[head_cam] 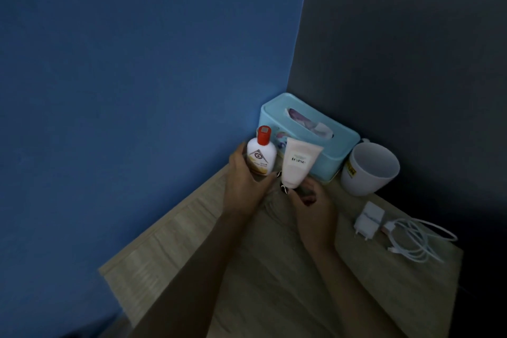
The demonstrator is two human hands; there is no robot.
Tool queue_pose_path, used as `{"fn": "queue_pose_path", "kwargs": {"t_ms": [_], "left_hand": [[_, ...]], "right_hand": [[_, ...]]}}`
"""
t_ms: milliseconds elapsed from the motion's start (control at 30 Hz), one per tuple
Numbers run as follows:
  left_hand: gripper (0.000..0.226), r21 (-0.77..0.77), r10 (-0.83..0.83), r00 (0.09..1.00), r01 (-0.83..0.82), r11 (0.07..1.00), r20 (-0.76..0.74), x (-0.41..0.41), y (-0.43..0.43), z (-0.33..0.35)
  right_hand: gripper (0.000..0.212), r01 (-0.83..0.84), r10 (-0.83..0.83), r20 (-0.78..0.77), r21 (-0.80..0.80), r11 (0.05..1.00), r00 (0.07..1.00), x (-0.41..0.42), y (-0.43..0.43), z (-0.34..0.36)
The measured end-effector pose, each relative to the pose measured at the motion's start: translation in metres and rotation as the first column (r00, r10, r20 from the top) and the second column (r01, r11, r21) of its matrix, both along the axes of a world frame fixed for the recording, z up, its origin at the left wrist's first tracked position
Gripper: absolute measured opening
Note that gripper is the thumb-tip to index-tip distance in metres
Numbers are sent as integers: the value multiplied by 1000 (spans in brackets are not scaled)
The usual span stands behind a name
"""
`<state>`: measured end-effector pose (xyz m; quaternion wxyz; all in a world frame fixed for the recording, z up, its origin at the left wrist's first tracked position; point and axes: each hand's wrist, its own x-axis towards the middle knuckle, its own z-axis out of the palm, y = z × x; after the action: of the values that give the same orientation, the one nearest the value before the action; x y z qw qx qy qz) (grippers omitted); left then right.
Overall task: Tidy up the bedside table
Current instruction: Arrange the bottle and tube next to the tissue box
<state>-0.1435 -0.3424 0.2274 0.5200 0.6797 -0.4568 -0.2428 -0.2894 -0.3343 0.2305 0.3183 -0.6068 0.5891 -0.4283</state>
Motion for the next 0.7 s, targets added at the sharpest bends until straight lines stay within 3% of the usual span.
{"fn": "queue_pose_path", "kwargs": {"t_ms": [233, 400, 700], "left_hand": [[66, 37, 62, 983, -69, 997, 171, -1, -6, -3], [67, 18, 132, 973, -138, 990, 192, -1, -5, -4], [68, 25, 118, 973, -125, 992, 198, -3, -3, -1]], "right_hand": [[27, 40, -41, -45, -16, 999, 998, 2, -4, -4], [28, 71, -74, -79, -43, 997, 994, 2, -6, -9], [31, 71, -77, -110, -65, 995, 991, 2, -6, -9]]}}
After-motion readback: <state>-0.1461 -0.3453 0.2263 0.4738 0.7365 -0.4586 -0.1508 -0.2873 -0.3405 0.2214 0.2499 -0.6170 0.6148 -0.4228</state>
